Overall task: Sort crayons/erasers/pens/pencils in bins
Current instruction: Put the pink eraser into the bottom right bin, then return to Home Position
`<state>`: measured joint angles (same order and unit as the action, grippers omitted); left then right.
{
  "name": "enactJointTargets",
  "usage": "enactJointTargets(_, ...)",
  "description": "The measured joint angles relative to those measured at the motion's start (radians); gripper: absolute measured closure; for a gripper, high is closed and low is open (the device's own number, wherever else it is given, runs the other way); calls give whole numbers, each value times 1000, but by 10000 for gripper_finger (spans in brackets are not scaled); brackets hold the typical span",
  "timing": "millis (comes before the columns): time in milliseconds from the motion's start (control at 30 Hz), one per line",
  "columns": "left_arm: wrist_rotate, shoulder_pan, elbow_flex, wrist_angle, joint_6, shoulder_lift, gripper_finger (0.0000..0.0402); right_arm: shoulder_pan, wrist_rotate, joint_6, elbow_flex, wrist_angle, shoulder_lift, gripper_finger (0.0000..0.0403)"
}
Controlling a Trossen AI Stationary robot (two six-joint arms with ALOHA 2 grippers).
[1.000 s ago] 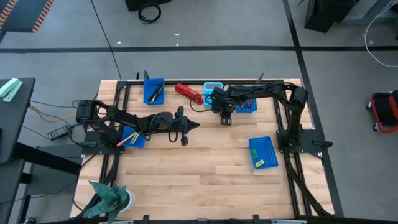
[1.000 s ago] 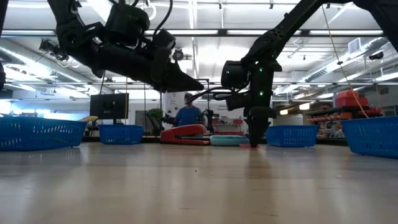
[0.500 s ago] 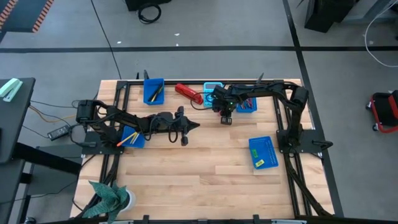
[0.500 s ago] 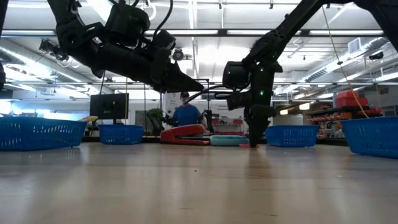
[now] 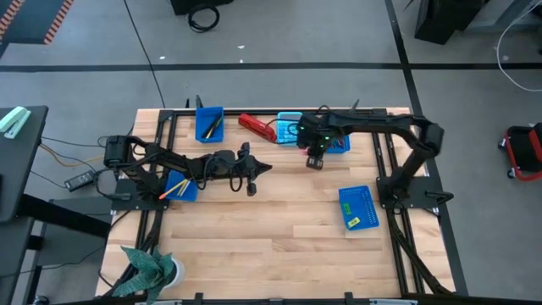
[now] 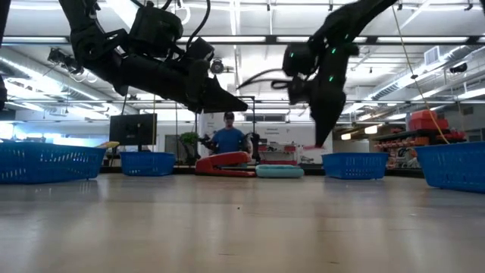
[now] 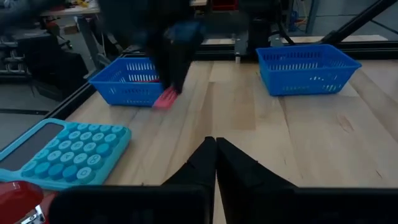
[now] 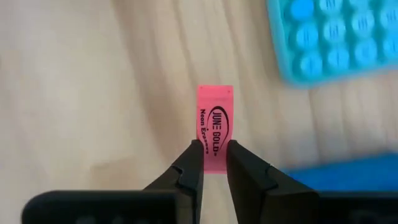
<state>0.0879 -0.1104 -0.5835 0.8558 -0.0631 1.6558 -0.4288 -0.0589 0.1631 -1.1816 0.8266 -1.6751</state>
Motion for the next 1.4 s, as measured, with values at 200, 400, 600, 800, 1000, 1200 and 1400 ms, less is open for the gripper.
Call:
enactJointTargets(200, 0, 0, 0, 0, -1, 0, 381, 85, -3, -304, 0, 258, 168, 333)
enactJointTargets(400, 0, 0, 0, 9, -9, 0, 375, 293, -4, -684, 6, 431, 297, 332)
enactJointTargets(600, 0, 0, 0, 66, 5, 0, 384, 542, 23, -990, 92, 444, 367, 332)
enactJointTargets(800, 0, 1, -1, 97, 30, 0, 381, 706, 14, -1197, 207, 438, 385, 332)
enactJointTargets(1000, 0, 2, -1, 99, 30, 0, 373, 807, -16, -1294, 296, 352, 385, 332)
enactJointTargets(1200, 0, 1, -1, 116, 30, 0, 378, 835, -17, -1339, 334, 330, 386, 296)
enactJointTargets(1400, 0, 0, -1, 67, 21, -54, 371, 837, 85, -1297, 307, 369, 434, 230)
